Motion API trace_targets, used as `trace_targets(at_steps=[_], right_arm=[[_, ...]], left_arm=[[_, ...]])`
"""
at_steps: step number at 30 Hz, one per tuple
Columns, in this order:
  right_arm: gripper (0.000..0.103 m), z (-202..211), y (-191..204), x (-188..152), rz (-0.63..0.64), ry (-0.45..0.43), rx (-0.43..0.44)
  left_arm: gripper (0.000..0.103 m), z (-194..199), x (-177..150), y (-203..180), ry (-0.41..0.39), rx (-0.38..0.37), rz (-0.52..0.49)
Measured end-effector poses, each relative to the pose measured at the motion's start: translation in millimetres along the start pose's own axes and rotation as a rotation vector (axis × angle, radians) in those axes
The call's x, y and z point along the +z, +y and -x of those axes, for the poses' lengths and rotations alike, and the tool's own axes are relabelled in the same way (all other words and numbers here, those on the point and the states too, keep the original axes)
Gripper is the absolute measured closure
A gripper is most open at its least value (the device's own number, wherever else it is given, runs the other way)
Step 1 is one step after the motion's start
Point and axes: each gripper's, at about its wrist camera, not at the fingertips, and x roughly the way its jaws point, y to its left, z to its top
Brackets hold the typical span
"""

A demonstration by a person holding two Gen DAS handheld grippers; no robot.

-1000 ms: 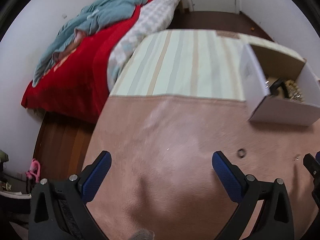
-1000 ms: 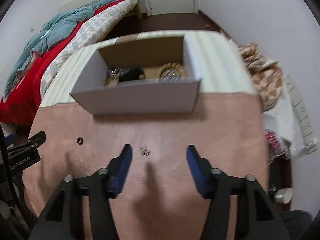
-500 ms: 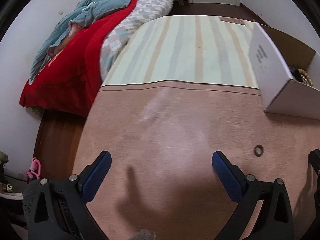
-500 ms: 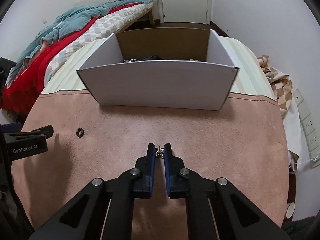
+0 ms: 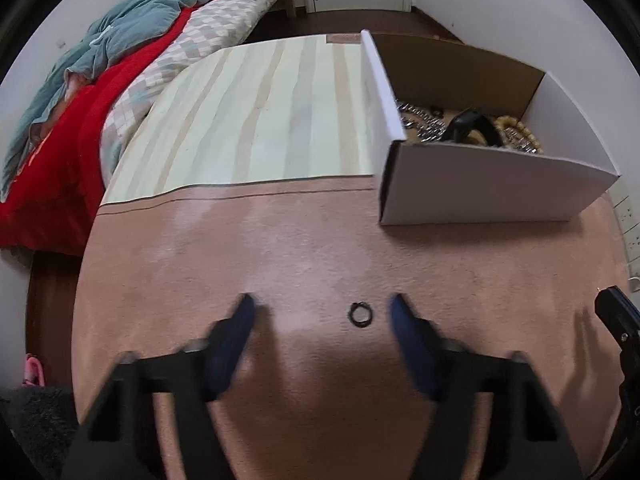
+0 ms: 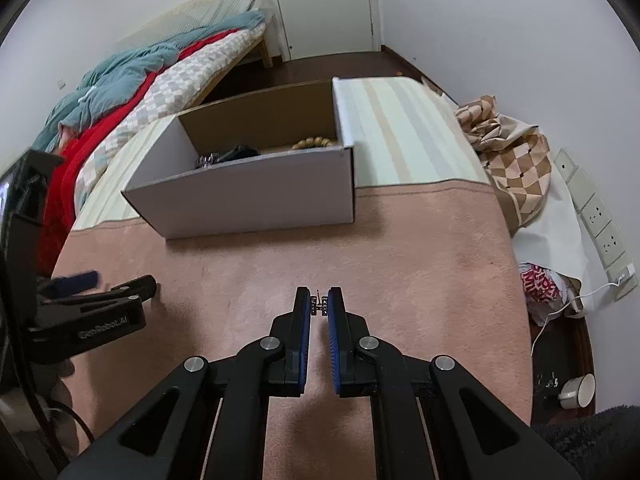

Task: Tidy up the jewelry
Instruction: 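Grasp the small black ring with the left gripper while the right gripper grasps the tiny silver earring, then carry the ring and earring into the white box and open both grippers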

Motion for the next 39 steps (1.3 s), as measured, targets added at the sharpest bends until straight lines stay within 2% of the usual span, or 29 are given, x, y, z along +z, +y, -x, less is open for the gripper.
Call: trace_targets(at_steps=[1, 3, 5, 15, 21, 29, 35, 39], right_arm=[[0.094, 2, -2, 0, -0.002, -0.004, 0.002], [0.094, 6, -2, 2, -0.005, -0.015, 0.005], [0.094, 8, -1, 3, -0.005, -0.021, 0.008], [0.094, 18, 1, 8, -0.015, -0.051, 0.017], [0.094, 31, 0, 19, -0.022, -0.086, 0.030], [0.094, 54, -4, 64, -0.035, -0.148, 0.068], [0.094, 52, -3, 100, -0.014, -0.169, 0.087], [0.094, 38, -2, 125, -0.011, -0.154, 0.114]], left_arm=[[0.074, 1, 0, -1, -0.005, -0.010, -0.004], [0.089, 2, 0, -6, -0.007, -0.014, -0.017], [0.093, 3, 0, -11, -0.010, -0.008, -0.034], [0.093, 15, -2, -14, -0.031, -0.009, -0.043], [0.093, 53, 12, -17, -0.133, -0.018, -0.048], [0.093, 102, 52, -14, -0.259, -0.063, -0.036], [0.093, 109, 81, -16, -0.302, -0.071, -0.033], [0.093, 104, 98, -20, -0.302, -0.078, -0.031]])
